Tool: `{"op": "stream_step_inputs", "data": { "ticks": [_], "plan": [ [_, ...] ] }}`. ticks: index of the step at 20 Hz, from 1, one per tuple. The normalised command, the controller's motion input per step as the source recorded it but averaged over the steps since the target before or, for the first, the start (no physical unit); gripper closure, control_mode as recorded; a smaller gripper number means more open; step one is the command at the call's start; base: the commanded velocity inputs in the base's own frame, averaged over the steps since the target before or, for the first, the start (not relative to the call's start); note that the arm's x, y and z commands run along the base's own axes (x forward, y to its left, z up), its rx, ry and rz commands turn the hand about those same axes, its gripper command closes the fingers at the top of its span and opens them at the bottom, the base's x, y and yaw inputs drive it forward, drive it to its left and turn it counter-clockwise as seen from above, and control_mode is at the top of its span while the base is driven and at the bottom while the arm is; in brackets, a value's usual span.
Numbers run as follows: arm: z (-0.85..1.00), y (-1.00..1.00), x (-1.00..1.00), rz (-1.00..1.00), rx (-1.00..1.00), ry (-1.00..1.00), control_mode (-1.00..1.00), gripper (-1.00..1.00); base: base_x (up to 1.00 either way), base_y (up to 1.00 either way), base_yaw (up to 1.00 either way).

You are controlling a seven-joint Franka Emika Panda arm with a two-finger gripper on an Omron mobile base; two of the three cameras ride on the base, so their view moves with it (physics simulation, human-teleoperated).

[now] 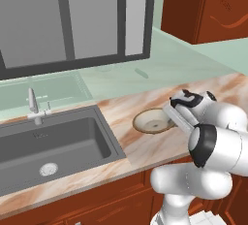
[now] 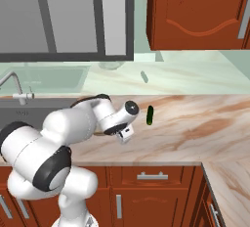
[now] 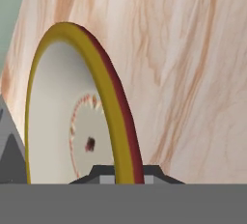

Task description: Place the two vegetables and bowl onto the tray for setting up a vegetable dip station.

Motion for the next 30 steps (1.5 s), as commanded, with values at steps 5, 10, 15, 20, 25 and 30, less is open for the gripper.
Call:
{"op": "stream_step_inputs", "data": {
  "ticks": [5,10,15,20,25,30],
  "plan": [
    [0.27,0.13,-0.10,0.01,0.00,0.00,-1.00,1.00,0.00,0.00,0.00],
    [0.23,0.10,-0.19,0.00,0.00,0.00,-1.00,1.00,0.00,0.00,0.00],
    [0.15,0.11,-0.21,0.00,0.02,0.00,-1.00,1.00,0.00,0.00,0.00],
    [0.09,0.11,-0.16,0.00,0.06,0.00,-1.00,1.00,0.00,0.00,0.00],
    [0.08,0.13,-0.07,0.00,0.05,0.00,-1.00,1.00,0.00,0.00,0.00],
    [0.05,0.08,0.03,0.00,0.00,0.00,-1.00,1.00,0.00,0.00,0.00]
  ]
}}
